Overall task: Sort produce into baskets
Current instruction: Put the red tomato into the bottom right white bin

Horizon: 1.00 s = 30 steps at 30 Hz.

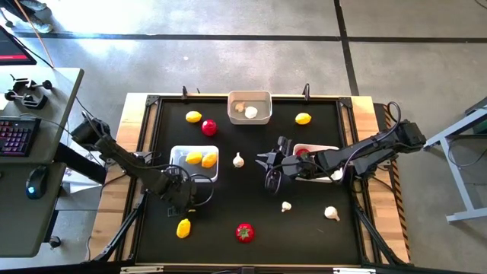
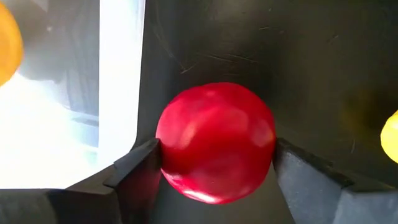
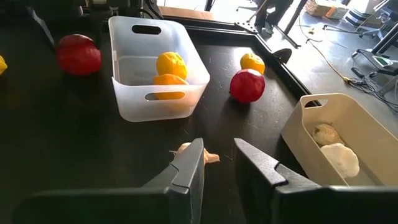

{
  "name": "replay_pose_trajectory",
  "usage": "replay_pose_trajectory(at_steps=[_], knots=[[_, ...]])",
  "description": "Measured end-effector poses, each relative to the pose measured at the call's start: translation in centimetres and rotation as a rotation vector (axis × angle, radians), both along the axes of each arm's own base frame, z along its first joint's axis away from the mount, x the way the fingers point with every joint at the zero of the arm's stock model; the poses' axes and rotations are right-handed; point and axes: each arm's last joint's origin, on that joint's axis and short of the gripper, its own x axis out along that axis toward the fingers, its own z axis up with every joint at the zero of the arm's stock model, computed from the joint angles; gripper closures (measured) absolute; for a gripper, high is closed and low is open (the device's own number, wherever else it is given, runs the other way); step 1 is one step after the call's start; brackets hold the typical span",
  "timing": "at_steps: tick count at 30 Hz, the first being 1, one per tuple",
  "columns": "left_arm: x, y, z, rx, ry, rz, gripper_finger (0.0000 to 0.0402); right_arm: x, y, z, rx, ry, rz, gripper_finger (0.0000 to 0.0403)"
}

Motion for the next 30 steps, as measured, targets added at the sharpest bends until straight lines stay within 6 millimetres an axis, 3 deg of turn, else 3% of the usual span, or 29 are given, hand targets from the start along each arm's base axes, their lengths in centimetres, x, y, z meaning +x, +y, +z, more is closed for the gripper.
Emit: replay_pose_trajectory(at_steps=[8,17,22,30], knots=[[0.7,-1.1,1.8,-0.084,-0.084,-0.05,0.0185,0.0,0.0,0.0,-0.014,0.009,0.006,0.0329],[0.8,-1.1,3.3,-0.151,-0.193,-0.071,0.0195,0.0,0.1,-0.1,-0.066,0.034,0.035,0.0329],[1.4,0.0,4.3,-0.222,-0.319,-0.09,0.0195,0.0,0.1,0.0,-0.12,0.056,0.061,0.0329],[3.2,3.5,5.3,-0.292,-0.64,-0.091,0.0196,0.0,0.0,0.1,-0.127,0.041,0.039,0.0328]])
